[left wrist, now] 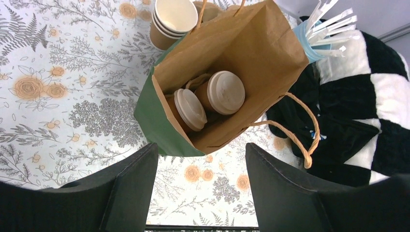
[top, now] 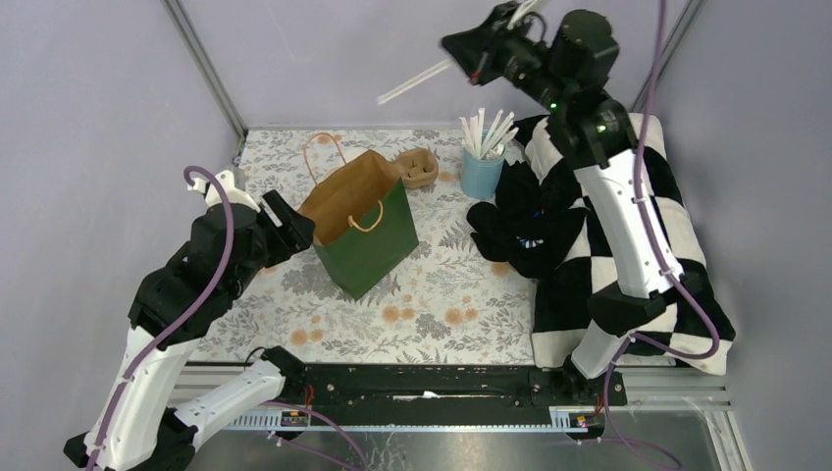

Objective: Pack the takeout coffee

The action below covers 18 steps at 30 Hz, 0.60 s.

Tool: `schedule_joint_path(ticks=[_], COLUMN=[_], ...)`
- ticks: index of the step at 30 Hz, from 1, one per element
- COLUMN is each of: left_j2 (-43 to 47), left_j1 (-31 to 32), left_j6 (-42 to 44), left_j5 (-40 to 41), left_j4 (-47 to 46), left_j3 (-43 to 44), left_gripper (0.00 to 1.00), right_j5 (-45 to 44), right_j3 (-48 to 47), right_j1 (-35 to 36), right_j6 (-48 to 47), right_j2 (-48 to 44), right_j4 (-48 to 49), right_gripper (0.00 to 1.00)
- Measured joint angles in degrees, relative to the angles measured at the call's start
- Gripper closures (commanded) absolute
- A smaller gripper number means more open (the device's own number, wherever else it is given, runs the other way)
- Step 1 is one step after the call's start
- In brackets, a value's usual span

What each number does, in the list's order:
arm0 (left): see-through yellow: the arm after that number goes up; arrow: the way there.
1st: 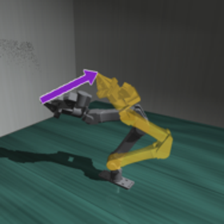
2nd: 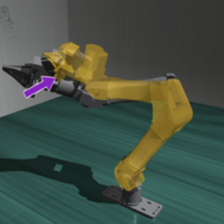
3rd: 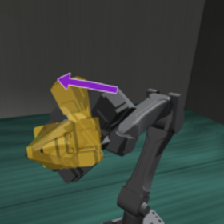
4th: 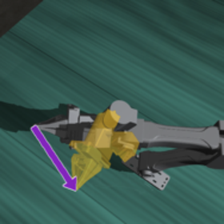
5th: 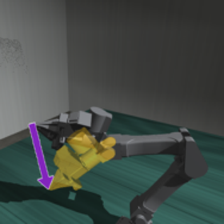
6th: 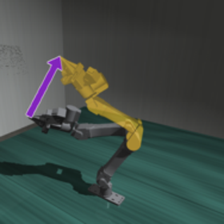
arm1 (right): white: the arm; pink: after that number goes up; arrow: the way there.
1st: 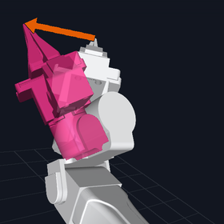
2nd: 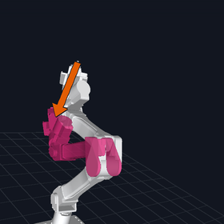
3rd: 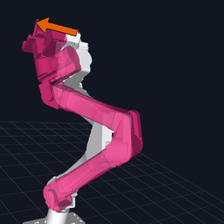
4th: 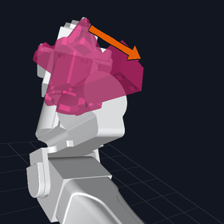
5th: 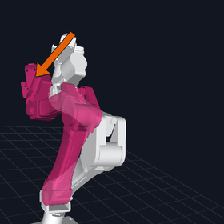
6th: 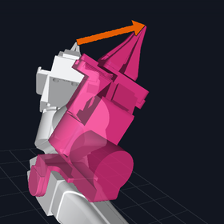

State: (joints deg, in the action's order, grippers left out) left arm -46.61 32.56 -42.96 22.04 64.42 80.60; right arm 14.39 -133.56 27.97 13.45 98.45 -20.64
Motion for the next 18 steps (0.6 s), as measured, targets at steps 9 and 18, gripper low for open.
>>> schedule_joint_path(ticks=[9, 18], left_j2=[1.9, 3.3], left_j1=[0.0, 0.0], left_j6=[0.7, 1.0], left_j5=[1.9, 3.2], left_j4=[-1.4, -1.6], left_j3=[0.0, 0.0], left_gripper=[0.30, 0.30], right_j5=[11.6, 8.7], right_j3=[-1.3, 1.8], right_j1=[14.4, 19.6], right_j6=[3.5, -3.0], right_j2=[6.6, 8.7], right_j4=[0.2, -4.5], right_gripper=[1.00, 0.63])
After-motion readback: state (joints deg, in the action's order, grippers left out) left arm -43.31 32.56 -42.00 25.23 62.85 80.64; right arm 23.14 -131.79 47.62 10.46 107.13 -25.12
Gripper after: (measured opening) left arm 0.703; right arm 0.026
